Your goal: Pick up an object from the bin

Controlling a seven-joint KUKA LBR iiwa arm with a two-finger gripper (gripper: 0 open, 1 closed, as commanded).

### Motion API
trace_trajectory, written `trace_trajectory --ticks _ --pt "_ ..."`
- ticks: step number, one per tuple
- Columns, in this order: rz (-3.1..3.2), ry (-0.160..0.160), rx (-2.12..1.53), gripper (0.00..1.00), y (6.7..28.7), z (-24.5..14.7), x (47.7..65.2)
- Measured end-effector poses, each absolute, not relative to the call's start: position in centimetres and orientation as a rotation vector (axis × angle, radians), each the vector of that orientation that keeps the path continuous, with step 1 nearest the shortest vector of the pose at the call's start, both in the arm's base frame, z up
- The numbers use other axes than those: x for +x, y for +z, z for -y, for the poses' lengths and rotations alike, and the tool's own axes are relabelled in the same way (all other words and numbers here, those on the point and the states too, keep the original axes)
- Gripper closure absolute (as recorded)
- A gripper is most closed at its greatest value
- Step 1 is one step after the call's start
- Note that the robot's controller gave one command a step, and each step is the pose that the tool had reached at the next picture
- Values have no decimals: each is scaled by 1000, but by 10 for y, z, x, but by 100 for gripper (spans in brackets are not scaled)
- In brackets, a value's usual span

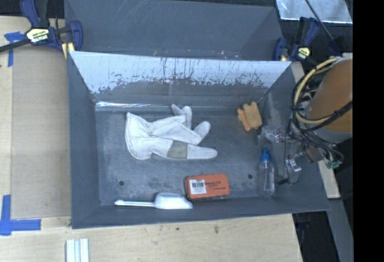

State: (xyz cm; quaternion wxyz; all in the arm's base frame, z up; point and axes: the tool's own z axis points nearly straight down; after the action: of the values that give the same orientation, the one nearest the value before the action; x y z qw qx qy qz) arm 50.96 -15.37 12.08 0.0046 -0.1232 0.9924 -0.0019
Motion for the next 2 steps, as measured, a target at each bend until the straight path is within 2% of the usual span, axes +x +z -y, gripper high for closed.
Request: trace_trajectory --ticks 1,2 --pt "-3085 14 -586 0 54 149 505" --pt "-2980 3 -995 0 116 151 500"
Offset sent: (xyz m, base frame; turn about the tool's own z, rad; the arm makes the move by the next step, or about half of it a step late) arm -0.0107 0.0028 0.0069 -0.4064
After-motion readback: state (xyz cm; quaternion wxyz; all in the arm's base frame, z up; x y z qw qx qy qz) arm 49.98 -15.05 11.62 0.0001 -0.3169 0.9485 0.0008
